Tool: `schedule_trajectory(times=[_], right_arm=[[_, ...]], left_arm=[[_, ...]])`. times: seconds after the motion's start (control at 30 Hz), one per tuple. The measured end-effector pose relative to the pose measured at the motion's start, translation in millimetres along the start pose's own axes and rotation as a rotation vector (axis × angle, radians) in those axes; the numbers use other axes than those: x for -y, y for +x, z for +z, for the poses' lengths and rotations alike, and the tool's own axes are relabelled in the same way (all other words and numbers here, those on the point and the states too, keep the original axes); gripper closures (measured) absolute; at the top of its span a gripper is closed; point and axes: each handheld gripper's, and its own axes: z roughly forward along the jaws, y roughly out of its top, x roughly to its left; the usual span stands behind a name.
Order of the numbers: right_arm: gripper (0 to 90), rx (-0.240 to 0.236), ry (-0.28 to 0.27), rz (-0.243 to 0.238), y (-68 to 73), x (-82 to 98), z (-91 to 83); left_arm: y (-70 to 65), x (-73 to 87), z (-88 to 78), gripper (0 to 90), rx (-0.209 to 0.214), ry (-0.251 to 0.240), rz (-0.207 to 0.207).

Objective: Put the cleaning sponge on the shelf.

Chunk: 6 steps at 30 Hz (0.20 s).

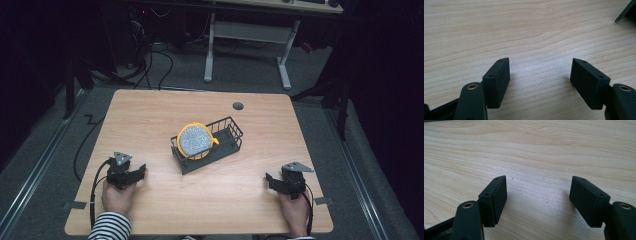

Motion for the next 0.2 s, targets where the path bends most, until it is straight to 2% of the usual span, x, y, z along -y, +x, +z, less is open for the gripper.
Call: schedule_trajectory(times=[0.2], right_arm=[[30.3,0.000,0.000,0.000,0.0,0.0,0.0]], left_arm=[[0.4,0.0,-0.1,32.1,0.006,0.001,-0.001]])
